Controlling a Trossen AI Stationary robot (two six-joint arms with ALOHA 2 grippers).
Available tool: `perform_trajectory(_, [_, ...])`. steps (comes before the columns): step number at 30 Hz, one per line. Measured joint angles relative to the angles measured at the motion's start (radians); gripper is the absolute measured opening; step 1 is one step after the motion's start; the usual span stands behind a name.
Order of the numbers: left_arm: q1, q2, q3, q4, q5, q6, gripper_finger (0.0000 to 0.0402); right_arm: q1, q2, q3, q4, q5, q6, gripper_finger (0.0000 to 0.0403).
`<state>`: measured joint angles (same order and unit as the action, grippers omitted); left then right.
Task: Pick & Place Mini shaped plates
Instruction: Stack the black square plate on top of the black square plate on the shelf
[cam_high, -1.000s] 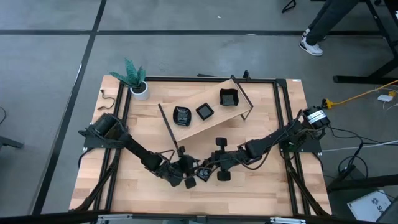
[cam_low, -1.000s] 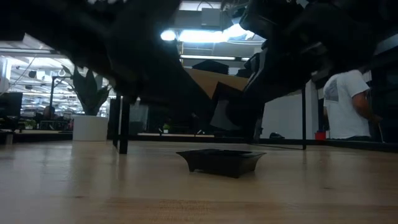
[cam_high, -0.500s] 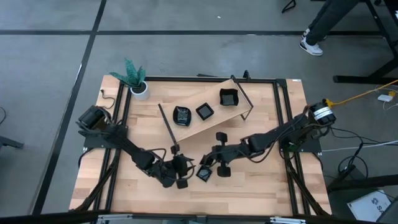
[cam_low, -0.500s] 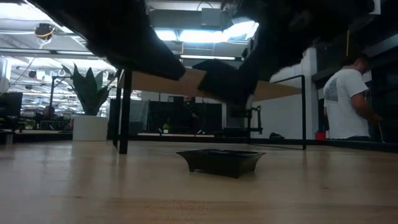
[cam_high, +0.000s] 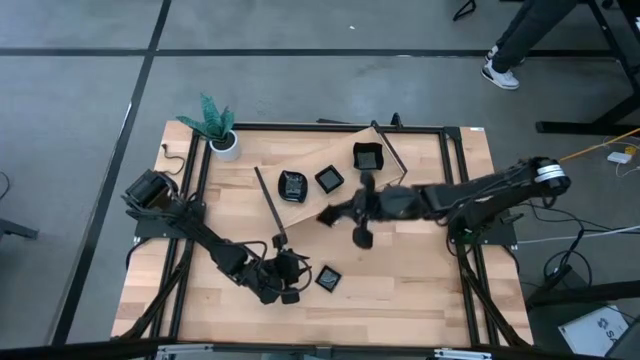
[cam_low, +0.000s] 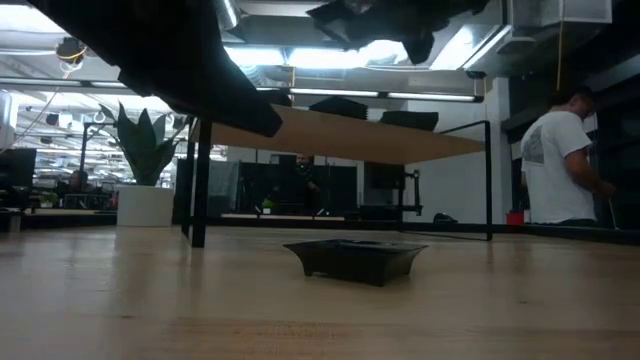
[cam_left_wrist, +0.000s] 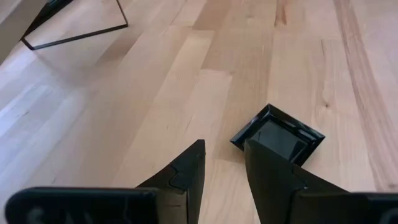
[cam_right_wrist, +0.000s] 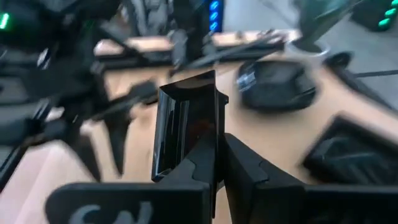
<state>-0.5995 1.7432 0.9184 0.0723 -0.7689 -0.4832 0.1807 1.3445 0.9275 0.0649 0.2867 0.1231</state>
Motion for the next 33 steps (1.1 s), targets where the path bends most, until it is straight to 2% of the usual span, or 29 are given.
perform_trajectory(7, [0.006, 0.0, 0.0, -0.008, 0.007, -0.002, 0.0106, -0.142, -0.067, 0.0, 0.023, 0.0, -0.001, 0.0021])
perform_trajectory(11, [0.006, 0.0, 0.0, -0.012, 0.008, -0.002, 0.0106, -0.224, -0.057, 0.0, 0.021, -0.009, 0.016, 0.0022])
perform_trajectory(15, [0.006, 0.0, 0.0, -0.015, 0.007, -0.004, 0.0106, -0.281, -0.02, 0.0, 0.021, -0.066, 0.057, 0.003])
perform_trajectory(22, [0.006, 0.0, 0.0, -0.016, 0.005, -0.004, 0.0106, -0.319, 0.04, 0.0, 0.048, -0.074, 0.059, 0.0039])
perform_trajectory(33, [0.006, 0.0, 0.0, -0.017, 0.007, -0.004, 0.0106, -0.322, 0.042, 0.0, 0.028, -0.071, 0.022, 0.0049])
